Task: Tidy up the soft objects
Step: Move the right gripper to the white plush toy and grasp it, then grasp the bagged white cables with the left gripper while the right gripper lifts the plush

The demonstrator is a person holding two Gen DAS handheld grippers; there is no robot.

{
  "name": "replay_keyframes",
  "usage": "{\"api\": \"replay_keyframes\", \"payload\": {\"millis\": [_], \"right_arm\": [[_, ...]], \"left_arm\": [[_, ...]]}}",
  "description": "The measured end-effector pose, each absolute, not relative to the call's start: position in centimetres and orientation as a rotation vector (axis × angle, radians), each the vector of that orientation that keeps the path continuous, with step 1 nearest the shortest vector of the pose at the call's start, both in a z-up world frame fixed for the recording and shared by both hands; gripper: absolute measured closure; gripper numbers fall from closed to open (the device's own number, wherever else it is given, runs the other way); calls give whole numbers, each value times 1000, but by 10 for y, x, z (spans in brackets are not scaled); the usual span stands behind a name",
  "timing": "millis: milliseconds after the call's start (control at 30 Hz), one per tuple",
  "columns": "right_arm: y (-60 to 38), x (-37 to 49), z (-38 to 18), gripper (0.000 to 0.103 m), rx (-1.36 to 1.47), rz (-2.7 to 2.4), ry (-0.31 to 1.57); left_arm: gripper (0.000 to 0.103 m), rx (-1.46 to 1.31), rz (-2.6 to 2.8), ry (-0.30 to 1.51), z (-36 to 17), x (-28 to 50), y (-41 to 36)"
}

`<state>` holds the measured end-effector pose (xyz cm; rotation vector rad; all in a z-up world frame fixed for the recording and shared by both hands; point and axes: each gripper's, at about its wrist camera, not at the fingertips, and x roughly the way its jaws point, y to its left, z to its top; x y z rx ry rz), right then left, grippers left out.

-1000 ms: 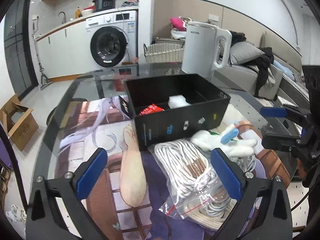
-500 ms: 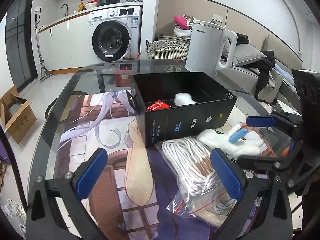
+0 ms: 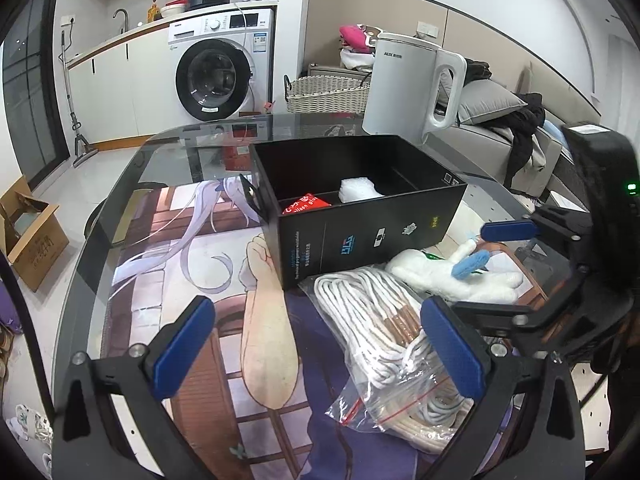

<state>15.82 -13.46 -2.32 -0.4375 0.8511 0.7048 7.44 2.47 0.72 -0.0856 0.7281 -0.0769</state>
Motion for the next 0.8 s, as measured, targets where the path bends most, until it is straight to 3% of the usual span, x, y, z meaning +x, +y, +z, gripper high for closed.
{"api": "replay_keyframes", "payload": {"millis": [167, 267, 333, 667, 700, 733, 800], "right_arm": [[-135, 160, -23, 0, -457, 694, 842], [-133, 162, -24, 6, -461, 707, 842], [-129, 164, -26, 20, -472, 719, 850], [-123, 161, -31, 43, -489, 756, 848], [-125, 161, -31, 48, -483, 765, 845], [-127, 160, -31, 61, -477, 780, 850], [-130, 158, -29, 65, -481, 771, 830]], "left_arm": [[0, -92, -81, 731, 7, 74, 26], [0, -92, -79, 737, 5, 75, 26], [0, -92, -80, 736, 6, 75, 26], [0, -84, -86, 746, 2, 76, 24], [0, -85, -87, 746, 2, 76, 24], [0, -85, -87, 746, 2, 76, 24], [0, -84, -88, 747, 1, 76, 23]]}}
